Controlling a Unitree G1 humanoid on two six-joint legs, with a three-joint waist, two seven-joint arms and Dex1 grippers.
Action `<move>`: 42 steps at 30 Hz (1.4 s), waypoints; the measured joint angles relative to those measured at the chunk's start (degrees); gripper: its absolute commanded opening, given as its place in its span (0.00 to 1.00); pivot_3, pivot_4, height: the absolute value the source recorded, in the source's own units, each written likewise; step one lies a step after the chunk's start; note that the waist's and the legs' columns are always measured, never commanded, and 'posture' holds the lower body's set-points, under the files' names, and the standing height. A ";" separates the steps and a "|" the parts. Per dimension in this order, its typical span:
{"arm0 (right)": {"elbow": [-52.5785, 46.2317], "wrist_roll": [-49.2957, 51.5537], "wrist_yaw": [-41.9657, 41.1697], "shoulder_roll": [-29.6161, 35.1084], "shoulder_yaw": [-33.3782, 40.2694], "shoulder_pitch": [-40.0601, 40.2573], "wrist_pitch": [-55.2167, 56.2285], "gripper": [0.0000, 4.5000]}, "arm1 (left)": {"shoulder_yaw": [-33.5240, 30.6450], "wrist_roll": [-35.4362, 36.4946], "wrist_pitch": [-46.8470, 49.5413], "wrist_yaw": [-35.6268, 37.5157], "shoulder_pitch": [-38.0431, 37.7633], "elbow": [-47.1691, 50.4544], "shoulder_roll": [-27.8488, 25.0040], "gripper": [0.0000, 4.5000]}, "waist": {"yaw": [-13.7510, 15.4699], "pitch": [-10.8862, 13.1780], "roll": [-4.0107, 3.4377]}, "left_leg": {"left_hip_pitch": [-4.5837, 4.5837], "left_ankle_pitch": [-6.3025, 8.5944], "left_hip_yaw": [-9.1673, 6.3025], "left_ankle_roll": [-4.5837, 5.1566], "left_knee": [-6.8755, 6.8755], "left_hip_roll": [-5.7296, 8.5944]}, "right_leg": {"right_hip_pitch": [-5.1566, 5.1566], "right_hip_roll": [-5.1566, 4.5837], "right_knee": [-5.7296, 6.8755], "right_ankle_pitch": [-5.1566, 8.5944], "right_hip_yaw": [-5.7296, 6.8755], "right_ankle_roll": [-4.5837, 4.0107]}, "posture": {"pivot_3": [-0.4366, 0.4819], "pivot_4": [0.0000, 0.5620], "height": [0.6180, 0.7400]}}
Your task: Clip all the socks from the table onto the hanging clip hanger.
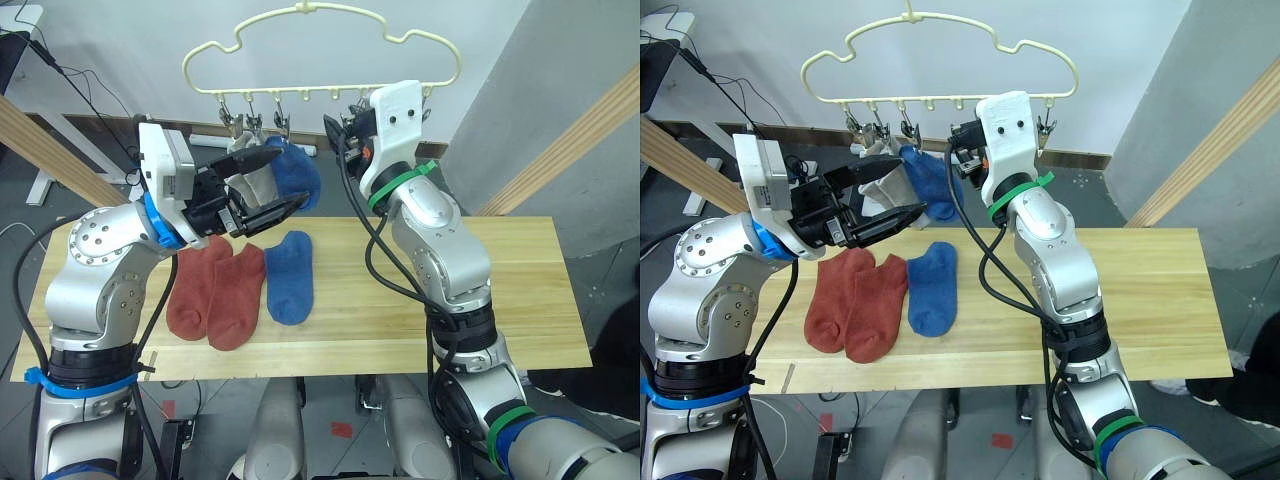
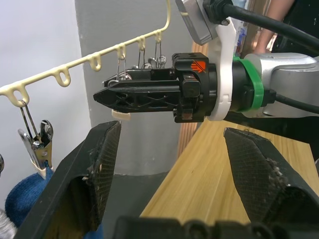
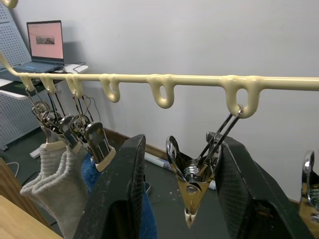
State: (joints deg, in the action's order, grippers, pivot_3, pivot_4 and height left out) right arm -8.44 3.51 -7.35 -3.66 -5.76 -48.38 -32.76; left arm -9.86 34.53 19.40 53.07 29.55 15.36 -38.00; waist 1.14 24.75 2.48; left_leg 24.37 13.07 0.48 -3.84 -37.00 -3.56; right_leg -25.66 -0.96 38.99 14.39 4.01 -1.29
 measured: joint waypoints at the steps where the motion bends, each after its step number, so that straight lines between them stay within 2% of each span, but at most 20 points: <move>1: 0.03 0.06 0.02 -0.14 0.05 -0.04 0.14 0.45 | 0.00 -0.04 0.00 -0.01 0.00 0.00 0.00 0.80 | 0.00 0.00 0.00 | 0.00 0.00 0.00 0.00 0.00 0.00 | 0.00 0.00 0.00 0.00 0.00 0.00 | 0.49 0.71 1.00; 14: 2.14 2.91 1.28 -3.14 3.23 -0.56 1.03 0.45 | 0.08 -0.69 -0.03 -0.72 -0.68 0.00 0.00 0.80 | 0.01 0.00 0.00 | 0.00 0.00 0.00 0.00 0.00 0.00 | -0.01 0.00 0.00 0.00 0.00 -0.01 | 0.50 0.71 1.00; 29: 4.71 4.60 1.40 -3.68 4.04 -1.43 3.54 0.45 | 0.61 -0.74 0.22 -2.24 -0.59 0.04 0.00 0.80 | 0.02 0.00 0.00 | 0.01 0.00 0.00 0.00 0.00 0.00 | -0.01 0.00 0.01 -0.01 -0.01 -0.01 | 0.50 0.71 1.00; 32: 5.19 4.68 1.43 -3.68 4.05 -1.44 3.69 0.31 | 0.69 -0.73 0.23 -2.40 -0.59 0.05 0.00 0.80 | 0.02 0.00 0.00 | 0.01 0.00 0.00 0.00 0.00 0.00 | -0.01 0.00 0.01 -0.01 0.00 -0.01 | 0.50 0.71 1.00; 34: 5.23 4.71 1.49 -3.68 4.04 -1.45 3.71 0.16 | 0.74 -0.76 0.23 -2.47 -0.59 0.05 0.00 0.80 | 0.02 0.00 0.00 | 0.01 0.00 0.00 0.00 0.00 0.00 | -0.01 0.00 0.01 -0.01 -0.01 -0.01 | 0.50 0.71 1.00; 36: 5.23 4.72 1.57 -3.68 4.04 -1.46 3.75 0.06 | 0.74 -0.75 0.54 -2.74 -0.61 0.11 0.00 0.80 | 0.02 0.00 0.00 | 0.01 0.00 0.00 0.00 0.00 0.00 | -0.01 0.00 0.01 -0.01 -0.01 -0.01 | 0.50 0.71 1.00; 42: 5.23 4.79 1.64 -3.68 4.23 -1.52 4.53 0.04 | 0.53 -1.90 2.18 -6.39 -2.58 0.98 -0.12 0.80 | -0.05 0.00 0.00 | 0.00 0.00 0.01 0.01 0.01 0.00 | -0.01 0.00 0.01 -0.01 -0.03 -0.01 | 0.51 0.72 1.00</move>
State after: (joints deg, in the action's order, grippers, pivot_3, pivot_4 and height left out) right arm -3.20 8.30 -5.71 -7.34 -1.53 -49.91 -28.23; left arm -9.33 32.64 21.58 46.68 26.97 16.34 -38.12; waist 1.09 24.75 2.48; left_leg 24.37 13.07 0.49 -3.84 -36.99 -3.57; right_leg -25.67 -0.96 39.00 14.39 3.99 -1.31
